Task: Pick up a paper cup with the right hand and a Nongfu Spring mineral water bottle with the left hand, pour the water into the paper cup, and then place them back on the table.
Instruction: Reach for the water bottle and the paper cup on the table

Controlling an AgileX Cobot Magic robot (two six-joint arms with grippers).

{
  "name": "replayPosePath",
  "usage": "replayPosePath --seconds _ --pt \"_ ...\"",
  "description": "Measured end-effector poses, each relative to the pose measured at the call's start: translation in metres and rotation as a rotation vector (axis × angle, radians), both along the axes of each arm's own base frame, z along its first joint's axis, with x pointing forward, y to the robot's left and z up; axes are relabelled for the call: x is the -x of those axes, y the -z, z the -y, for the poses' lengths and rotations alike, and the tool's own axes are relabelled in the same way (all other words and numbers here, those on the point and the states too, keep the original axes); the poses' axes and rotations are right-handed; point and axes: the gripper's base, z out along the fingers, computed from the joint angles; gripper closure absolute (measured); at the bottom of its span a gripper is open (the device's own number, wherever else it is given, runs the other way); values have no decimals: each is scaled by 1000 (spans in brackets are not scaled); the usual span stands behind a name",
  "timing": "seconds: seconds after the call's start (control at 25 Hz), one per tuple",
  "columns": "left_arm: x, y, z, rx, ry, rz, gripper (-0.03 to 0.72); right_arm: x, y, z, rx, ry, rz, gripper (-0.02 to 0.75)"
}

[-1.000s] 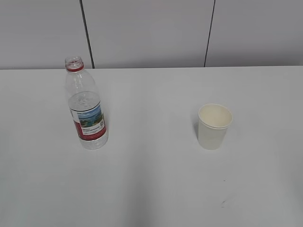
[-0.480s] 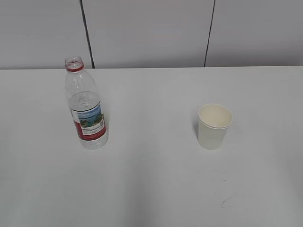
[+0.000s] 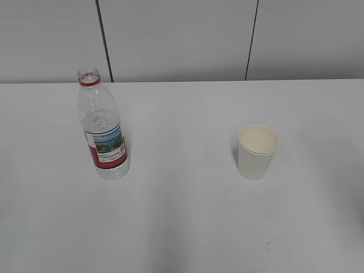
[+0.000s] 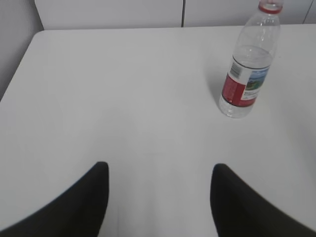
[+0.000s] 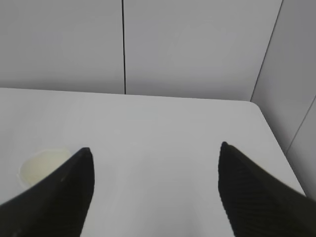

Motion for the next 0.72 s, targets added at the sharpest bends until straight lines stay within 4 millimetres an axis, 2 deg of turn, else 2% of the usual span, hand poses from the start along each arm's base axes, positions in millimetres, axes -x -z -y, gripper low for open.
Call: replayPosePath --seconds 0.16,0.28,0.48,0.64,0.72 --pt "-2 -17 -2 -19 -10 147 287 -31 4 0 0 -11 4 160" --pt "-17 -34 -1 -43 -10 263 287 -50 11 0 -3 -17 -14 160" --pt "-67 -58 5 -57 22 384 287 -74 34 0 -7 -27 -52 160" --pt "-117 -62 10 -48 50 405 287 -83 59 0 -42 -26 -77 160" --pt "-142 -57 13 -25 59 396 287 -85 69 -1 -67 -24 -78 160"
